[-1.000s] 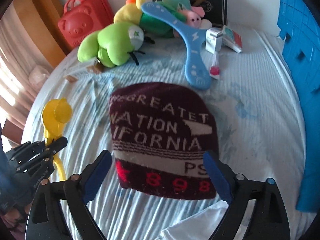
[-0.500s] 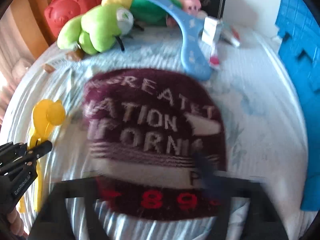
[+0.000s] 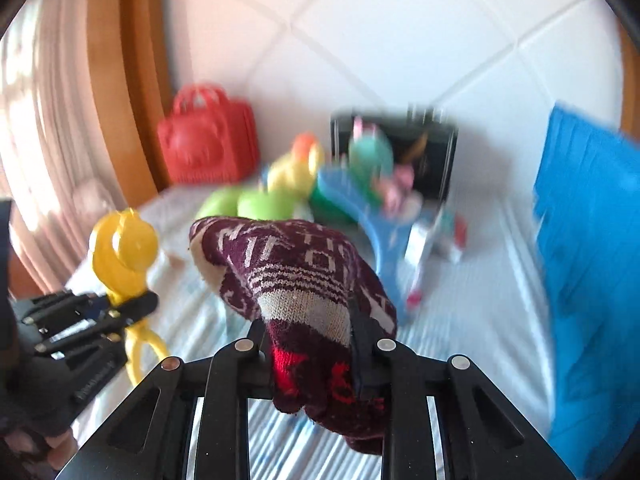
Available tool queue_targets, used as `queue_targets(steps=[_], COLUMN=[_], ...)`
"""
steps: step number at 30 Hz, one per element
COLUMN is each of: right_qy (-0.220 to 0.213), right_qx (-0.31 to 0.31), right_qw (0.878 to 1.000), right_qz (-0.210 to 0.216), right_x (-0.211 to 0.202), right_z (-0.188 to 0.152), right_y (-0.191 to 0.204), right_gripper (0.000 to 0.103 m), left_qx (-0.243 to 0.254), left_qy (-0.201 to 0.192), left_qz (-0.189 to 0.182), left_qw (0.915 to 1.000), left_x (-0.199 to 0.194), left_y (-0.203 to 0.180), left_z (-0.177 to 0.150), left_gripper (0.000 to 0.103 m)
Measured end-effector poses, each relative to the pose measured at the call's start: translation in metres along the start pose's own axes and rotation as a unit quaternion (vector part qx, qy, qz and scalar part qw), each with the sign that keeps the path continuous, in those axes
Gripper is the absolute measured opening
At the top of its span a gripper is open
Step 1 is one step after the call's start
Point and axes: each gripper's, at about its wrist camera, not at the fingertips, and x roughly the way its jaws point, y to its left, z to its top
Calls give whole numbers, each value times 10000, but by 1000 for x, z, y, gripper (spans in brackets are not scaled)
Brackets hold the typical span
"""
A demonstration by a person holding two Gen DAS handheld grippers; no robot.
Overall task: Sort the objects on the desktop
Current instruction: 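Carry the yellow toy and beanie with both grippers over the blue crate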
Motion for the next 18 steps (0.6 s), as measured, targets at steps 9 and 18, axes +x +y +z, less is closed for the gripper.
queue_targets(steps=[9, 18], right_qy=[-1429, -2338], right_qx=[30, 332], right_qw=[9866, 9519], right_qz=[-791, -1951], right_x=[-116, -233], right_z=[61, 74], right_y=[-50, -154], right_gripper=[24, 24], left_qx=[209, 605], left_qy=[-1193, -2122], left_qz=[-666, -1615], left_qw=[9904, 9619], left_x=[-70, -136], left_y=[-75, -219], left_z=[81, 143], left_gripper=[14, 14])
